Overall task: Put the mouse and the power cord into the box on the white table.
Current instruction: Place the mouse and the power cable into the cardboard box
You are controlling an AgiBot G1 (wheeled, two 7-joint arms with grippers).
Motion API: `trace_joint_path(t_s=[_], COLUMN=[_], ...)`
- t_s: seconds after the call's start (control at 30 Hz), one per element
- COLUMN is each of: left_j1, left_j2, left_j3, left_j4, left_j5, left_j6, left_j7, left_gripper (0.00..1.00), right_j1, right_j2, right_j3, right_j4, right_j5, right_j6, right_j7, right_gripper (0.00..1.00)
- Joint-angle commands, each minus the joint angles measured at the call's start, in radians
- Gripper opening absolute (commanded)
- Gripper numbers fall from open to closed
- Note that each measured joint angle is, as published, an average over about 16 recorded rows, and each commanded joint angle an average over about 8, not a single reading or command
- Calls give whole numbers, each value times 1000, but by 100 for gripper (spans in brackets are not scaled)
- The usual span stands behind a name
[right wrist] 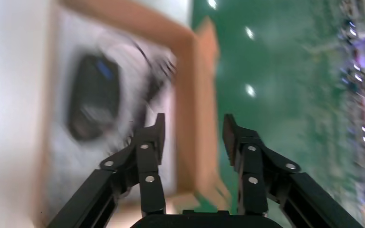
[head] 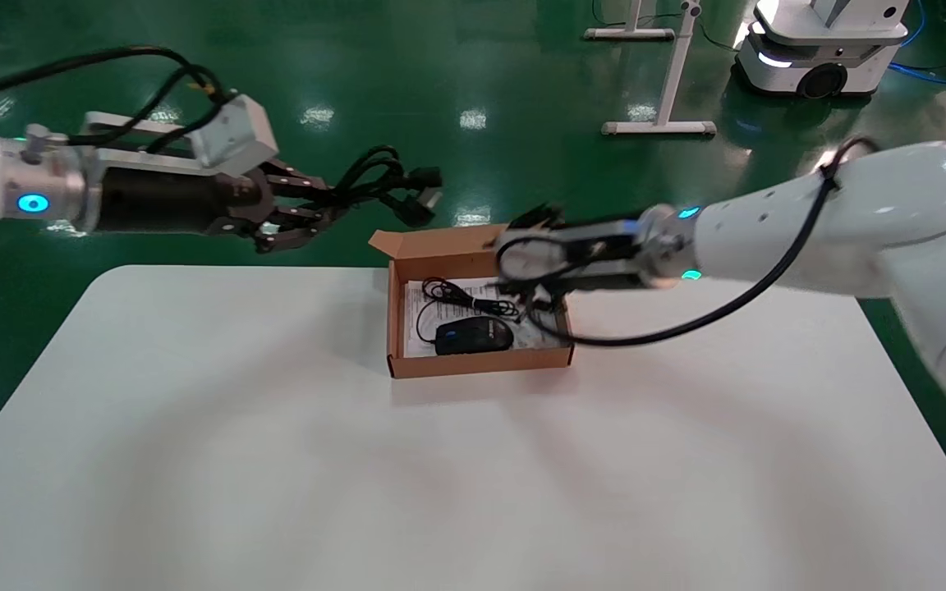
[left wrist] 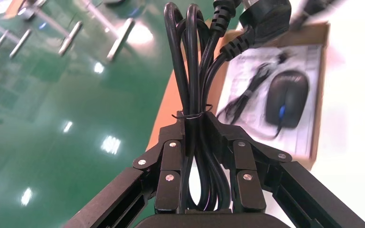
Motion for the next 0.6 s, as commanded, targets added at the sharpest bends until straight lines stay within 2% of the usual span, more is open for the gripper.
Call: trace_joint_path(t_s=[0.03, 0.17, 0.3, 0.4, 0.5, 0.53, 0.6], left_j1=[-1, 24, 66, 102, 138, 149, 167], left_j2=[28, 122, 211, 253, 272, 274, 276], left_j3=[2, 8, 13, 15, 16, 16, 18], left_j4=[15, 67, 119, 137, 130, 123, 109], left_j5=[1, 6, 17, 20, 15, 12, 7], left_j6=[0, -60, -207, -312, -367, -376, -388], left_j7=[12, 44, 75, 90, 95, 94, 90], left_gripper=[0, 0, 0, 0, 0, 1, 11], right_j1=[21, 49, 62, 65, 62, 59, 51], right_j2=[12, 84, 168, 227, 274, 287, 308], right_j3=[-1, 4, 6, 3, -1, -2, -4], right_j4=[-18, -28, -11, 13, 46, 59, 86], right_j5=[-2, -4, -8, -16, -24, -26, -28], right_j6=[17, 8, -19, -40, -56, -61, -68], right_j7=[-11, -20, -15, -3, 12, 19, 34], right_gripper=[100, 100, 100, 100, 100, 100, 100])
